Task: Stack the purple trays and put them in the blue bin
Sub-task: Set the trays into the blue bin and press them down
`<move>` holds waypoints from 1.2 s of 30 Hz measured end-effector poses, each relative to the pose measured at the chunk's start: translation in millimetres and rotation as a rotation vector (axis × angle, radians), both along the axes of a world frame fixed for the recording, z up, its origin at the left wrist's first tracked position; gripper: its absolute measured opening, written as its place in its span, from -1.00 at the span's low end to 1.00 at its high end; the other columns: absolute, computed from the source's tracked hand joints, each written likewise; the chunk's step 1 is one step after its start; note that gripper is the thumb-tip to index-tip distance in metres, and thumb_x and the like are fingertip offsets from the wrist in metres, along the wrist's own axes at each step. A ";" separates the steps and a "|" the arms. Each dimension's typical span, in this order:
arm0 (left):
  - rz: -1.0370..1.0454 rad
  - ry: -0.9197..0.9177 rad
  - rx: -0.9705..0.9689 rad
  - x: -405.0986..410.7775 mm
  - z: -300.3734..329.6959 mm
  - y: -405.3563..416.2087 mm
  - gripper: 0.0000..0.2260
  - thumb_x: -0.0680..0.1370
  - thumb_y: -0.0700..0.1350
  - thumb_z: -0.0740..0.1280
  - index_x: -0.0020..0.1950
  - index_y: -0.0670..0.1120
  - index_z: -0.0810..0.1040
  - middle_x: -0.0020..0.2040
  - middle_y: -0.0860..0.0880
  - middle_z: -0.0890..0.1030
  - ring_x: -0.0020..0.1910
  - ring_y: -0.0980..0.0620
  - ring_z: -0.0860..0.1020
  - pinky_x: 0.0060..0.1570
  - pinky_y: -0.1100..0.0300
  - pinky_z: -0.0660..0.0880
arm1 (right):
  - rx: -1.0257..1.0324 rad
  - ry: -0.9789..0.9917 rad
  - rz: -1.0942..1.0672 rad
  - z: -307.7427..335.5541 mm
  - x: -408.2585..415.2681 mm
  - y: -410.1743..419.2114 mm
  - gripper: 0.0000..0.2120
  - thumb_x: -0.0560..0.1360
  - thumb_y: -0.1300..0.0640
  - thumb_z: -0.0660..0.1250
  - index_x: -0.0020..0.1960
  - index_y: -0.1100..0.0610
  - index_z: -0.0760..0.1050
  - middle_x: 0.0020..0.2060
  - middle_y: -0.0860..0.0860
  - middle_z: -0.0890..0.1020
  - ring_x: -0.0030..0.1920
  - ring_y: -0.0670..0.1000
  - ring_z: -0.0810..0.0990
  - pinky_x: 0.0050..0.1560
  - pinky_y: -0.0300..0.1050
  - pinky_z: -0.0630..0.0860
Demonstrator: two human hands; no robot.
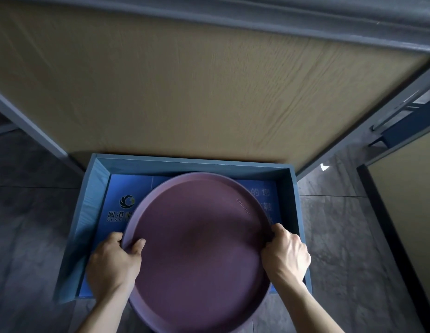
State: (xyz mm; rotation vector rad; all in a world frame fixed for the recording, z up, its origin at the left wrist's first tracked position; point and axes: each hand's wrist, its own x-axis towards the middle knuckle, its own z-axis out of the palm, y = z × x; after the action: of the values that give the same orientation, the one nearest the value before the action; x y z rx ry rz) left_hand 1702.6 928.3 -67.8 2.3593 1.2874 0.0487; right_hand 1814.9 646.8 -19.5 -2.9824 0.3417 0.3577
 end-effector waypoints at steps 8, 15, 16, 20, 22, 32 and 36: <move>0.047 -0.005 -0.071 -1.4 -3.2 -0.2 -0.66 0.39 0.13 0.49 -0.03 -0.07 0.56 -0.17 -0.11 0.66 -0.17 -0.21 0.61 -0.23 0.00 0.53 | 0.046 0.005 -0.035 1.4 1.4 -0.2 -0.77 0.33 0.28 0.22 -0.10 0.03 0.50 -0.27 0.08 0.56 -0.16 0.21 0.59 -0.24 -0.07 0.44; 0.078 0.002 -0.095 -1.9 -3.7 -5.3 -0.60 0.40 0.14 0.47 0.07 -0.07 0.51 0.01 -0.15 0.61 -0.09 -0.22 0.60 -0.20 -0.04 0.53 | 0.041 -0.025 -0.002 -1.6 -1.6 -1.8 -0.72 0.38 0.28 0.22 0.01 0.04 0.53 -0.16 0.13 0.62 -0.12 0.24 0.60 -0.23 -0.06 0.41; 0.090 0.001 -0.099 -2.3 -2.7 -7.5 -0.58 0.40 0.13 0.47 0.11 -0.08 0.50 0.10 -0.18 0.57 -0.08 -0.24 0.59 -0.21 -0.03 0.51 | 0.044 -0.026 -0.002 -1.6 -1.9 -1.8 -0.72 0.39 0.27 0.23 0.03 0.03 0.53 -0.14 0.13 0.63 -0.11 0.24 0.60 -0.23 -0.06 0.40; 0.147 -0.006 -0.156 -4.2 1.7 -10.0 -0.49 0.41 0.12 0.48 0.23 -0.08 0.43 0.27 -0.23 0.38 -0.07 -0.29 0.57 -0.26 0.02 0.43 | 0.057 -0.014 -0.016 -2.1 -1.2 -2.9 -0.69 0.39 0.25 0.26 0.08 0.01 0.54 -0.09 0.15 0.63 -0.05 0.26 0.60 -0.20 -0.07 0.38; 0.100 -0.015 -0.129 -3.7 4.7 -11.0 -0.47 0.44 0.10 0.45 0.32 -0.06 0.38 0.28 -0.24 0.40 -0.01 -0.30 0.57 -0.23 -0.02 0.46 | 0.066 -0.012 -0.024 -3.2 -1.4 -3.2 -0.70 0.39 0.24 0.27 0.07 0.00 0.54 -0.08 0.14 0.63 -0.05 0.26 0.60 -0.19 -0.06 0.40; -0.245 0.144 0.024 -17.8 7.6 -59.4 0.18 0.07 0.56 0.35 0.58 0.11 0.09 0.56 -0.27 -0.02 0.27 -0.38 0.33 0.27 -0.23 0.36 | 0.120 -0.045 -0.026 -7.0 -6.1 -5.7 -0.72 0.42 0.25 0.28 0.09 0.04 0.55 -0.07 0.14 0.65 -0.04 0.29 0.58 -0.13 -0.01 0.47; -0.235 0.152 0.018 -16.2 8.1 -56.6 0.17 0.05 0.58 0.33 0.57 0.16 0.11 0.55 -0.24 -0.03 0.29 -0.34 0.31 0.30 -0.20 0.34 | 0.151 -0.045 -0.021 -6.1 -6.4 -7.5 -0.69 0.42 0.24 0.30 0.13 0.03 0.56 -0.05 0.15 0.66 -0.02 0.30 0.59 -0.08 0.03 0.52</move>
State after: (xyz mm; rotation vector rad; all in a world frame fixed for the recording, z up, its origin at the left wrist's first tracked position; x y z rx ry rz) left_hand 1686.3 871.7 -59.7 2.5549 1.0692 -0.1956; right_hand 1808.4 639.4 -25.6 -2.8322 0.3255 0.3002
